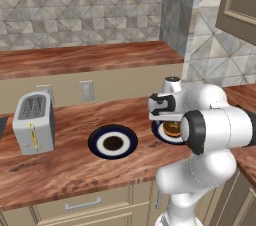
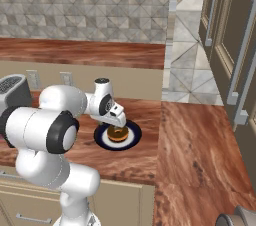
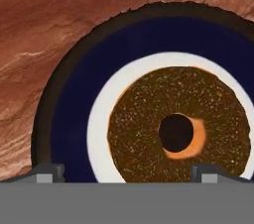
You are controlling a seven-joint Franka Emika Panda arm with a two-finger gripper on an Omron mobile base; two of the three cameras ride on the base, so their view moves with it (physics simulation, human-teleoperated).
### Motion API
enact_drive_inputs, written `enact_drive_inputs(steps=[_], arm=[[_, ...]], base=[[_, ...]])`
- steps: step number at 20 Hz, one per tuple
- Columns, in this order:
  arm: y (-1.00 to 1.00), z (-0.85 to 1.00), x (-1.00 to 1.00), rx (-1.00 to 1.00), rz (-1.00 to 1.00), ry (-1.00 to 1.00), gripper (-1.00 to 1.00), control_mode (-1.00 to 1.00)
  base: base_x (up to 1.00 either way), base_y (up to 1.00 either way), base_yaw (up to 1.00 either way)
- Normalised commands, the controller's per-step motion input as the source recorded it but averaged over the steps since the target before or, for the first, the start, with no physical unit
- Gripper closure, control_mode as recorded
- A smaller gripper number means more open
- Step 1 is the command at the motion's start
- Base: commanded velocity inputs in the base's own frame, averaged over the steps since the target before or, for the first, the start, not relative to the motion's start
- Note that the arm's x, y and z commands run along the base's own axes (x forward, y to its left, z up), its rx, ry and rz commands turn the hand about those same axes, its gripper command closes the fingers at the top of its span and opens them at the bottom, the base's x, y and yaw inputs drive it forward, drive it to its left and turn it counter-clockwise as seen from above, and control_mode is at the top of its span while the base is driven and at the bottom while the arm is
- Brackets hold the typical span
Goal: Move the dessert items from the plate to the tray.
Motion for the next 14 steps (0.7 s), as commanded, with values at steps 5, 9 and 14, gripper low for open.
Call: enact_drive_inputs(steps=[5,9,14], arm=[[0.0,-0.26,0.12,0.0,0.0,0.08,-1.0,-1.0],[0.0,-0.31,0.01,0.0,0.0,0.04,-1.0,-1.0],[-0.01,-0.35,-0.02,0.0,0.0,0.03,-1.0,-1.0]], base=[[0.0,0.0,0.0],[0.0,0.0,0.0],[0.0,0.0,0.0]])
